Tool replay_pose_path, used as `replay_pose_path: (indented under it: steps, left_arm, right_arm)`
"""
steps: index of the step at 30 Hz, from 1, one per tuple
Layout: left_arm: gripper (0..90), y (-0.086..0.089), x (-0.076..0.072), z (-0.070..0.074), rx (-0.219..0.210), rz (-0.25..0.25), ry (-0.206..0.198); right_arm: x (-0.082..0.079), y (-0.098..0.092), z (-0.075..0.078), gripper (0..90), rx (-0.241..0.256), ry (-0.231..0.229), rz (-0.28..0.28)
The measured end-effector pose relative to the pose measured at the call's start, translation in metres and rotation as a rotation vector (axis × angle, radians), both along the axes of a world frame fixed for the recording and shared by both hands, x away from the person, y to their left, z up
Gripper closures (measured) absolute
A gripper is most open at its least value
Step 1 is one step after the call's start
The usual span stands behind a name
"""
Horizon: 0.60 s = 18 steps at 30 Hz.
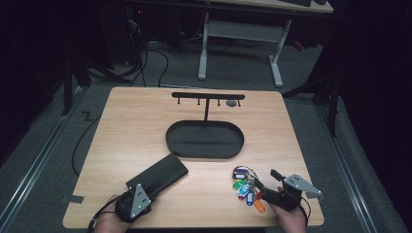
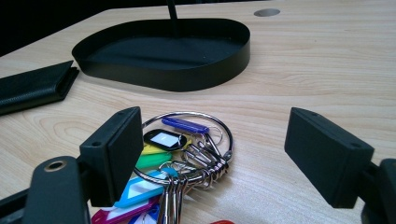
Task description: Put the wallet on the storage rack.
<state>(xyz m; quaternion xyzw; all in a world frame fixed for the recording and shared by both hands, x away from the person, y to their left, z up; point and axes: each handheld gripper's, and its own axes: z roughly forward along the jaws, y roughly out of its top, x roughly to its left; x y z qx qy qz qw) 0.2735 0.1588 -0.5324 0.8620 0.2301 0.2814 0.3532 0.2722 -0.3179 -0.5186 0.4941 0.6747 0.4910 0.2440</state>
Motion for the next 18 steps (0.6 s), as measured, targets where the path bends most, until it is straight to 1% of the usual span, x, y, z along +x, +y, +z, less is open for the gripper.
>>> replay_pose_path:
  steps: [1, 4, 6, 8, 15, 16, 18]
  left_arm:
    - [62.2, 0.0, 0.0, 0.0, -0.001, 0.0, -0.002]
    - [67.8, -0.002, -0.003, 0.001, 0.018, -0.007, -0.02]
    - [71.6, -0.001, -0.004, 0.002, 0.02, -0.012, -0.03]
    - [72.9, 0.0, -0.004, 0.002, 0.021, -0.016, -0.033]
    - [78.5, 0.006, -0.005, 0.009, -0.033, -0.011, -0.043]
    - [79.0, 0.007, -0.005, 0.011, -0.044, -0.012, -0.048]
    - [80.0, 0.011, -0.005, 0.013, -0.073, -0.008, -0.045]
  right_arm:
    - [0.0, 0.0, 0.0, 19.6, 0.0, -0.001, 0.001]
    - [-0.001, 0.0, 0.0, 19.6, 0.004, -0.001, 0.0]
    - [-0.001, 0.0, 0.0, 19.6, 0.006, -0.001, 0.001]
    - [-0.001, 0.0, 0.0, 19.6, 0.008, -0.002, 0.0]
    - [0.0, -0.002, 0.001, 19.6, 0.011, -0.005, 0.0]
    - [-0.001, -0.002, 0.001, 19.6, 0.011, -0.006, -0.001]
    - [-0.001, -0.002, 0.001, 19.6, 0.012, -0.009, 0.001]
